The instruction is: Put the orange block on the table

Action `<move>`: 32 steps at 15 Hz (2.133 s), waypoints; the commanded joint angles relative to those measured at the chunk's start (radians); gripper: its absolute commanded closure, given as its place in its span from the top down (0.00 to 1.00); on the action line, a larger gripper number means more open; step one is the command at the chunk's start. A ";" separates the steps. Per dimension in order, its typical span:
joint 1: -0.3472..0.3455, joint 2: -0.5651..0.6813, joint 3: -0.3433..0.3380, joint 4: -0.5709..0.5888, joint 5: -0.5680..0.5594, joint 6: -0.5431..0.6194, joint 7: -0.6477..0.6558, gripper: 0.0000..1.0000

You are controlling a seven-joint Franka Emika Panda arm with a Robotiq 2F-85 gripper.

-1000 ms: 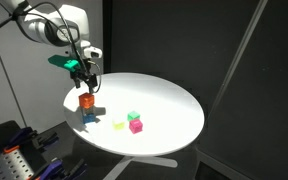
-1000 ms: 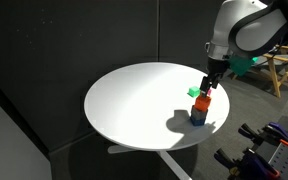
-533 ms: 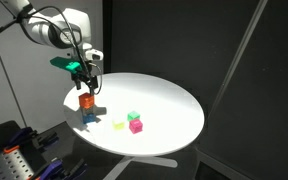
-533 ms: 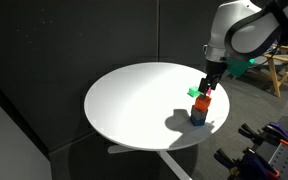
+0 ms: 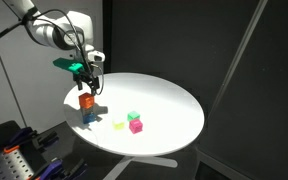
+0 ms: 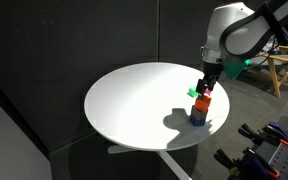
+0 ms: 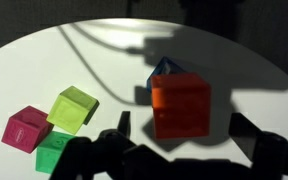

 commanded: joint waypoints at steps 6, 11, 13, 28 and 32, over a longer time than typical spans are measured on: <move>0.000 0.057 0.000 0.035 -0.019 -0.003 0.011 1.00; -0.001 0.077 -0.003 0.035 -0.024 0.000 0.011 1.00; -0.001 0.081 -0.003 0.036 -0.025 0.000 0.011 1.00; -0.004 -0.075 -0.003 0.018 0.002 -0.152 -0.031 0.31; -0.016 -0.133 -0.018 0.032 0.000 -0.226 -0.043 0.31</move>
